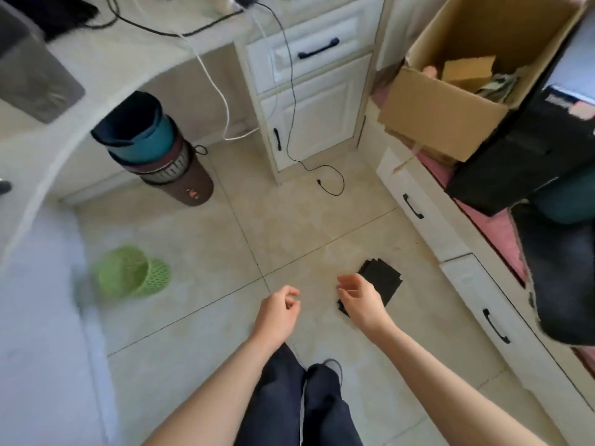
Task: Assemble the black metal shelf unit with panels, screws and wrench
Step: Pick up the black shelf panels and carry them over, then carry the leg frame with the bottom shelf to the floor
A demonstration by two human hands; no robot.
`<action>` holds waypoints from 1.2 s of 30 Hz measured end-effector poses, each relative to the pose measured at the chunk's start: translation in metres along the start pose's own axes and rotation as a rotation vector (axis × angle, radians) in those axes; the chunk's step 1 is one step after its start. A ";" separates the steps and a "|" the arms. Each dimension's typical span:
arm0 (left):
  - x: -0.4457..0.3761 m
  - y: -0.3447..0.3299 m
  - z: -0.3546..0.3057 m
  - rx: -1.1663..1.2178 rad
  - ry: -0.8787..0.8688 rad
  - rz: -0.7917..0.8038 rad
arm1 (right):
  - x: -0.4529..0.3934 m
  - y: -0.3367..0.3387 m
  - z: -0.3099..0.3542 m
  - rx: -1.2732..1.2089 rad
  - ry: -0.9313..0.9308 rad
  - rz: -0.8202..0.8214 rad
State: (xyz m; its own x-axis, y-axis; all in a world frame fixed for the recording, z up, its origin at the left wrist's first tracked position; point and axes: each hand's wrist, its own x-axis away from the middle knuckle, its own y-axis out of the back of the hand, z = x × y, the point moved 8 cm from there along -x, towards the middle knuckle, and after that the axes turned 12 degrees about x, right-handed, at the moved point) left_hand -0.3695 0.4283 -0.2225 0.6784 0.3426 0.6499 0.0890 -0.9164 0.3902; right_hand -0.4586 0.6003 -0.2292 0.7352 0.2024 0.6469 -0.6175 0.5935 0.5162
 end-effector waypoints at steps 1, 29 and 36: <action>0.017 0.016 0.001 0.029 0.013 -0.035 | 0.010 -0.005 0.013 0.020 0.016 0.017; 0.208 0.462 0.106 0.663 -0.175 -0.922 | 0.163 -0.229 0.441 0.206 0.589 0.271; 0.223 0.556 0.068 0.635 -0.288 -1.105 | 0.168 -0.237 0.546 0.095 0.722 0.287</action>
State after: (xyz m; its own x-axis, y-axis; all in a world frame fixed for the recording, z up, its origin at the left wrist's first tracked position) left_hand -0.1190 -0.0191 0.0947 0.1493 0.9888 -0.0066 0.9692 -0.1450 0.1991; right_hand -0.3413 0.0685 0.0630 0.5231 0.8136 0.2540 -0.8080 0.3786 0.4514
